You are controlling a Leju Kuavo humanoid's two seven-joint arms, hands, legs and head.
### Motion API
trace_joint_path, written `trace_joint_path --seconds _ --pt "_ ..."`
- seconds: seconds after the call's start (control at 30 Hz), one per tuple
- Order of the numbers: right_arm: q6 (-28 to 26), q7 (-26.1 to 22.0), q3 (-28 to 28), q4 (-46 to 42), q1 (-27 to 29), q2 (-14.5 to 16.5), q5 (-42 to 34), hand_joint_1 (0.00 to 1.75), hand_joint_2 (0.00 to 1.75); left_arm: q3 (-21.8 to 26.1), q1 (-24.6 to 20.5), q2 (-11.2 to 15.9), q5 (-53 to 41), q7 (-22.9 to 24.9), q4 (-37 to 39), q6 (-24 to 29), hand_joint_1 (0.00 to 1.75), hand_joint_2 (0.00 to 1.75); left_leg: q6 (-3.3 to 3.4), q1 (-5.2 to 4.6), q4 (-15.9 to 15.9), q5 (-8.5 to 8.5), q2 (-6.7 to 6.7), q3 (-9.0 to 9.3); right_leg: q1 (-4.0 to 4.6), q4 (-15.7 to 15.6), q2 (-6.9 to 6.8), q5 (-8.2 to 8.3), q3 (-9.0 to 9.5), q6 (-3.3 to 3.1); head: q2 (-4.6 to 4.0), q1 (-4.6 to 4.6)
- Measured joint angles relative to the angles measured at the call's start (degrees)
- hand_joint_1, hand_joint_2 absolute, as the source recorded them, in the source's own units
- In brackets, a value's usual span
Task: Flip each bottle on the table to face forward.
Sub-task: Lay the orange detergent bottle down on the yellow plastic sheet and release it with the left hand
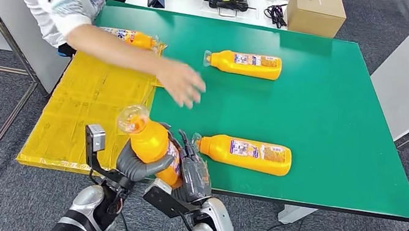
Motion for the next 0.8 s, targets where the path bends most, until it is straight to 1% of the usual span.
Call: trace_joint_path --seconds 0.07,0.13,0.27,0.37,0.5,0.67,0.73,0.8 --pt "-0.31 0.72 -0.09 -1.05 0.35 0.00 0.18 0.00 0.00 0.04 -0.19 0.00 -1.79 -0.12 -0.72 2.35 1.75 1.75 0.00 0.00 0.00 0.00 0.01 0.00 0.00 0.00 0.01 0.00 0.00 0.00 0.00 0.00" --pt "-0.61 1.18 -0.30 -2.56 0.86 -0.06 0.15 0.00 0.00 0.16 -0.43 0.00 -4.15 -0.30 -1.31 5.79 1.75 1.75 0.00 0.00 0.00 0.00 0.00 0.00 0.00 0.00 0.01 0.00 0.00 0.00 0.00 0.00" --pt "-1.41 1.90 -1.72 -8.05 2.06 -0.73 -0.49 0.00 0.00 1.20 -1.29 -0.01 -8.78 -0.43 -1.76 15.12 1.75 1.75 0.00 0.00 0.00 0.01 0.01 0.00 0.00 0.00 0.01 0.01 0.01 0.00 0.00 0.01" --pt "-2.04 2.04 -3.01 -12.54 2.88 -1.36 -1.42 0.00 0.00 2.63 -2.00 -0.09 -10.56 -0.50 -1.76 20.35 1.75 1.75 0.00 0.00 0.00 0.01 0.00 0.01 0.00 0.00 0.01 0.01 0.01 0.01 0.00 0.01" --pt "-3.68 0.72 -4.43 -17.76 4.06 -1.72 -3.68 0.00 0.00 4.48 -2.63 -0.46 -12.44 -1.21 -1.73 26.11 1.75 1.75 0.00 0.00 0.00 0.01 0.02 0.01 0.00 0.00 0.02 0.02 0.01 0.01 0.00 -0.01" --pt "-5.71 -1.62 -5.10 -22.67 4.96 -1.84 -5.61 0.00 0.00 5.39 -4.06 -0.56 -19.08 -3.26 -1.67 35.59 1.75 1.75 0.00 0.00 0.00 0.01 0.01 0.01 0.00 0.01 0.02 0.02 0.01 0.01 0.00 0.00" --pt "-6.29 -2.20 -5.21 -24.38 5.14 -1.84 -6.17 0.00 0.00 5.60 -4.79 -0.57 -20.98 -3.68 -1.66 37.90 1.75 1.75 0.00 0.00 0.00 0.01 0.01 0.02 0.00 0.01 0.02 0.02 0.01 0.01 0.00 0.00" --pt "-6.42 -2.25 -5.24 -25.65 5.27 -1.84 -6.36 0.00 0.00 5.79 -5.34 -0.60 -21.45 -3.77 -1.65 38.41 1.75 1.75 0.00 0.00 0.00 0.01 0.01 0.02 0.00 0.01 0.03 0.02 0.02 0.01 0.00 -0.01"
